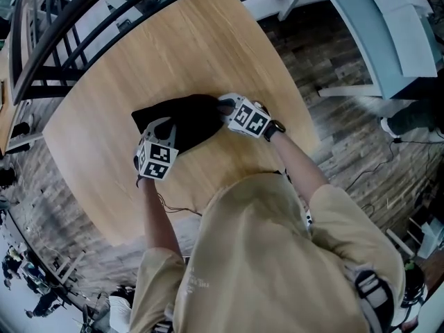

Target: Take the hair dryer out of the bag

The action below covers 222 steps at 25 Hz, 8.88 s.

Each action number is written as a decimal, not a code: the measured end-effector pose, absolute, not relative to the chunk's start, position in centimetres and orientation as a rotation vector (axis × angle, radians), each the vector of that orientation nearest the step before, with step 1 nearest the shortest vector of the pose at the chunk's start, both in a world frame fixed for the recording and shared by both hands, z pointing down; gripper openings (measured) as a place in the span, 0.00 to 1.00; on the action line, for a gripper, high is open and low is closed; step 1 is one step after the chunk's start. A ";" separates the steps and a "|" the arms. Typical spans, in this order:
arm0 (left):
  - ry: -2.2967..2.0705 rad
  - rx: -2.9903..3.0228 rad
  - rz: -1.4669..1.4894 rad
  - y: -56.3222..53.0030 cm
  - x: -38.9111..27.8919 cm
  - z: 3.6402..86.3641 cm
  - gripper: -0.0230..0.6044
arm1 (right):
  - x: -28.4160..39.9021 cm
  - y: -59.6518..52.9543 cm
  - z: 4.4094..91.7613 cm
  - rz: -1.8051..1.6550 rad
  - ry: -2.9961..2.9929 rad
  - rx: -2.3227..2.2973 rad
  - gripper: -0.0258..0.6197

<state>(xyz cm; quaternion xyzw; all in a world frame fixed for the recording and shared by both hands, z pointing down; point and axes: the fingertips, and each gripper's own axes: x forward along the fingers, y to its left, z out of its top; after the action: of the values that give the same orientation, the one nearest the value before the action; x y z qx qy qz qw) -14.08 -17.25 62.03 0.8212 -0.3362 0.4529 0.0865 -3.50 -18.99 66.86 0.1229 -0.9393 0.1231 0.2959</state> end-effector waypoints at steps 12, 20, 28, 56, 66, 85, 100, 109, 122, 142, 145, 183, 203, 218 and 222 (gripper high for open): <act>-0.997 2.435 1.325 -17.6 -13.7 62.6 0.08 | -5.8 -19.2 68.9 0.296 -2.465 0.162 0.36; -1.012 2.412 1.287 -17.8 -14.1 63.0 0.08 | -8.0 -19.9 70.0 0.196 -2.422 0.108 0.35; -1.026 2.403 1.259 -17.9 -14.5 63.4 0.08 | -8.7 -20.6 70.3 0.180 -2.401 0.120 0.21; -1.352 2.046 0.683 -12.1 -22.3 64.4 0.45 | -8.1 -20.3 70.9 0.272 -2.373 0.073 0.20; -1.424 1.937 0.671 -10.4 -26.2 64.7 0.51 | -8.3 -20.3 71.0 0.296 -2.355 0.068 0.20; -1.160 1.925 0.559 -9.7 -25.7 66.3 0.34 | -8.7 -20.4 70.7 0.332 -2.336 0.092 0.20; -1.236 1.903 0.496 -9.3 -27.3 65.8 0.06 | -7.9 -19.7 70.8 0.287 -2.315 0.086 0.19; -1.295 1.886 0.451 -9.3 -28.4 65.2 0.06 | -6.5 -19.3 69.6 0.229 -2.330 0.073 0.19; -1.335 1.874 0.436 -9.1 -29.5 64.9 0.06 | -2.7 -19.3 68.4 0.187 -2.320 0.108 0.18; -1.368 1.843 0.449 -9.0 -29.4 65.2 0.06 | 6.0 -19.6 68.8 0.148 -2.227 0.197 0.18; -1.366 1.838 0.452 -9.0 -29.4 65.2 0.06 | 6.8 -19.7 68.7 0.148 -2.217 0.216 0.18; -1.316 1.814 0.565 -6.8 -25.5 66.4 0.06 | 22.5 -19.2 69.5 0.245 -2.066 0.581 0.17; -1.367 1.796 0.647 -5.2 -25.2 66.3 0.07 | 28.3 -16.3 71.0 0.294 -1.906 0.718 0.13; -1.419 1.820 0.655 -3.6 -25.2 64.1 0.37 | 28.0 -13.4 69.2 0.262 -1.831 0.790 0.38; -1.442 1.849 0.641 -2.9 -25.2 63.0 0.39 | 28.0 -12.3 67.5 0.295 -1.859 0.861 0.41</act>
<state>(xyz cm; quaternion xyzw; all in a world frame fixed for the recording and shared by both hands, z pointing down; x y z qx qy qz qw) -25.16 -2.85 63.05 0.7131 -0.5561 0.2472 0.3481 27.97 -12.34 67.47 0.3575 -0.7723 0.1225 0.5107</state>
